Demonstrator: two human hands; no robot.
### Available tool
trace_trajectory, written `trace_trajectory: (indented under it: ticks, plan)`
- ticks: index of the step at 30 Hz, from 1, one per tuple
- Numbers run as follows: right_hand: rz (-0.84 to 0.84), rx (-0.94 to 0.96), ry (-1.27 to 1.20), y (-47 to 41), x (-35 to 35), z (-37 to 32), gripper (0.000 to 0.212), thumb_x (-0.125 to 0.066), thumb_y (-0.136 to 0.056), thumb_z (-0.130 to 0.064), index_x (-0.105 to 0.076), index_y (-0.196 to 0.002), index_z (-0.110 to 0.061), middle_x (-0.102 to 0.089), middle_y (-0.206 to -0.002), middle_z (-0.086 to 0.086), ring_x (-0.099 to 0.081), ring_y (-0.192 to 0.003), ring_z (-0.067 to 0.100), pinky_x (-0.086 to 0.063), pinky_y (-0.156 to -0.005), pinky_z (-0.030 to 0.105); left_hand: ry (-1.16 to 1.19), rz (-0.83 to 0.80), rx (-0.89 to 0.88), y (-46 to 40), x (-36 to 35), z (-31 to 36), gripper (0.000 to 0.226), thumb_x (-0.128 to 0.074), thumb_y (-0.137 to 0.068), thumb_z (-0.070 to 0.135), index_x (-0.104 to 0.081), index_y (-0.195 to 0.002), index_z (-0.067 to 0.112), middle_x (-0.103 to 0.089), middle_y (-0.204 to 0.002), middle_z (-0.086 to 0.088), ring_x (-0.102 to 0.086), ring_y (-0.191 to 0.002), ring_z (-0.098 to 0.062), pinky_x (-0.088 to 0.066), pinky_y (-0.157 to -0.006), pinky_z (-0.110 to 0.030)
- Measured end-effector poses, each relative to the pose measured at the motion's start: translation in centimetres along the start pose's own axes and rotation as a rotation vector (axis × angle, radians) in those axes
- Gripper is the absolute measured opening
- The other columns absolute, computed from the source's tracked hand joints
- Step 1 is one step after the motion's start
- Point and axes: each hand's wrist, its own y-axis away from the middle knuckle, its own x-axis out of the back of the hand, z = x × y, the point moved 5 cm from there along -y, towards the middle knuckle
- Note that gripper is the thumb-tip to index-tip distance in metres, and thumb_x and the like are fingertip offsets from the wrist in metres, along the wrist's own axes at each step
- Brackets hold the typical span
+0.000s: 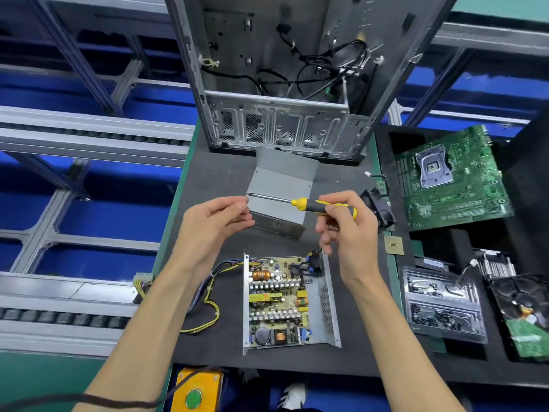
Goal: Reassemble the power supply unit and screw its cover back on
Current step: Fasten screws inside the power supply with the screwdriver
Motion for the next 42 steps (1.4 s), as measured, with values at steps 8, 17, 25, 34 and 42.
trace_trajectory:
  ticks: [8, 17, 25, 34, 42]
  plan:
    - [0.011, -0.009, -0.012, 1.1, 3.2, -0.7, 0.012, -0.059, -0.081, -0.023, -0.071, -0.078, -0.028, -0.057, -0.055, 0.007, -0.040, -0.038, 0.017, -0.032, -0.035, 0.021, 0.123, -0.117, 0.043, 1.1, -3.7, -0.6, 0.017, -0.061, -0.098, 0.008, -0.077, -0.097, 0.003, -0.072, -0.084, -0.010, -0.073, -0.085, -0.023, -0.060, -0.079, -0.031]
    - [0.008, 0.009, 0.012, 1.4, 5.1, -1.2, 0.021, -0.055, -0.088, -0.016, -0.070, -0.078, -0.028, -0.058, -0.054, 0.005, -0.041, -0.038, 0.016, -0.032, -0.036, 0.021, -0.031, -0.192, -0.034, 1.6, -4.9, -0.3, 0.014, -0.068, -0.093, 0.011, -0.082, -0.093, 0.009, -0.073, -0.084, -0.011, -0.072, -0.083, -0.022, -0.060, -0.078, -0.029]
    - [-0.018, 0.025, 0.031, 1.0, 5.2, -1.2, 0.023, -0.056, -0.089, -0.014, -0.070, -0.079, -0.029, -0.059, -0.054, 0.004, -0.041, -0.039, 0.016, -0.033, -0.036, 0.022, -0.057, -0.189, -0.031, 1.5, -4.8, -0.3, 0.015, -0.070, -0.090, 0.018, -0.082, -0.094, 0.010, -0.072, -0.083, -0.009, -0.072, -0.080, -0.022, -0.060, -0.076, -0.028]
    - [-0.066, 0.062, 0.022, 0.6, 4.8, -1.0, 0.016, -0.057, -0.091, -0.010, -0.068, -0.088, -0.022, -0.063, -0.061, 0.007, -0.049, -0.046, 0.018, -0.041, -0.038, 0.025, -0.030, -0.105, 0.000, 1.5, -5.0, -0.2, 0.020, -0.064, -0.097, 0.011, -0.083, -0.090, 0.010, -0.072, -0.080, -0.008, -0.072, -0.078, -0.020, -0.060, -0.074, -0.027]
    - [-0.050, 0.008, -0.097, 0.2, 4.2, 0.0, 0.012, -0.064, -0.086, -0.021, -0.064, -0.095, -0.014, -0.063, -0.063, 0.010, -0.050, -0.046, 0.019, -0.041, -0.037, 0.025, 0.118, -0.116, 0.088, 1.3, -5.1, 0.0, 0.017, -0.072, -0.085, 0.021, -0.083, -0.091, 0.010, -0.075, -0.085, -0.007, -0.075, -0.085, -0.020, -0.060, -0.078, -0.027]
